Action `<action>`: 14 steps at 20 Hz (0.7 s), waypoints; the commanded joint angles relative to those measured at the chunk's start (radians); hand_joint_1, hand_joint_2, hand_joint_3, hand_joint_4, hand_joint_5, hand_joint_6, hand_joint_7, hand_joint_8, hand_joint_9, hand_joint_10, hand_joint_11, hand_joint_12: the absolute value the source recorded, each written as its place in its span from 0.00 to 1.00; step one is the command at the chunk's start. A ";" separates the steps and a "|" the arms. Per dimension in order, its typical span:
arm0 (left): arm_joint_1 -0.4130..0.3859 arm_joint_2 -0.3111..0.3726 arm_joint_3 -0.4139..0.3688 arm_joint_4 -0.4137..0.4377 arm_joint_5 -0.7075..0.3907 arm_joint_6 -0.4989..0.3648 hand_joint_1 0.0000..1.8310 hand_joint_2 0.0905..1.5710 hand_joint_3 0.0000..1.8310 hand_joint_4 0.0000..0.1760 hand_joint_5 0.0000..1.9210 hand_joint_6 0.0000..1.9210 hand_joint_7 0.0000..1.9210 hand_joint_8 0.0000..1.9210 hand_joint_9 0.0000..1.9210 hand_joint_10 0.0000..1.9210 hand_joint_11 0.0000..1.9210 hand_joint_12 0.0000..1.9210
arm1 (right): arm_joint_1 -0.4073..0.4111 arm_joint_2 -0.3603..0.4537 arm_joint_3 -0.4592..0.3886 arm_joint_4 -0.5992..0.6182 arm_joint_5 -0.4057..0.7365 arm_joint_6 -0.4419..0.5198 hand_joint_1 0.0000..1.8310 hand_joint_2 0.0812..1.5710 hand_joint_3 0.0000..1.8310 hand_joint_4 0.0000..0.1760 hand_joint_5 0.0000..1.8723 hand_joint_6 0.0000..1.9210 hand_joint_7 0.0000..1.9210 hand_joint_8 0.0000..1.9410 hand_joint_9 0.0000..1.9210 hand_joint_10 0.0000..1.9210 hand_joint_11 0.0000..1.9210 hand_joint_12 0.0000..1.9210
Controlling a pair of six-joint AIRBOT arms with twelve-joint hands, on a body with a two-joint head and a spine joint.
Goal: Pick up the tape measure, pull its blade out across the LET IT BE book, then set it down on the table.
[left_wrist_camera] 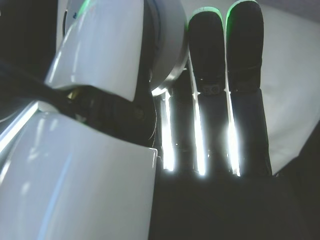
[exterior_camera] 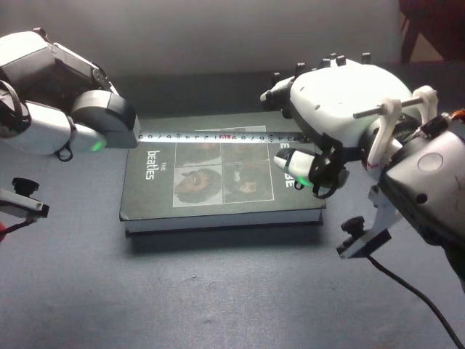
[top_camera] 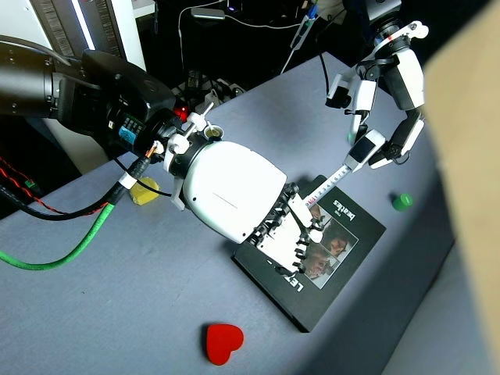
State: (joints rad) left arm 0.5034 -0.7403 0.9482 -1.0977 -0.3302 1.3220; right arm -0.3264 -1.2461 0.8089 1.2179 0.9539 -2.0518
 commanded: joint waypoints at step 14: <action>-0.014 -0.002 -0.001 0.013 -0.082 -0.012 0.75 0.69 0.00 0.00 0.47 0.52 0.48 0.50 0.51 0.62 0.45 0.58 | 0.014 0.000 -0.001 -0.078 0.057 0.002 0.64 0.75 0.00 0.00 0.39 0.66 0.46 0.58 0.37 0.35 0.22 0.73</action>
State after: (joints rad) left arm 0.5034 -0.7414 0.9482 -1.0973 -0.3305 1.3224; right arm -0.3264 -1.2488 0.8097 1.2194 0.9531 -2.0518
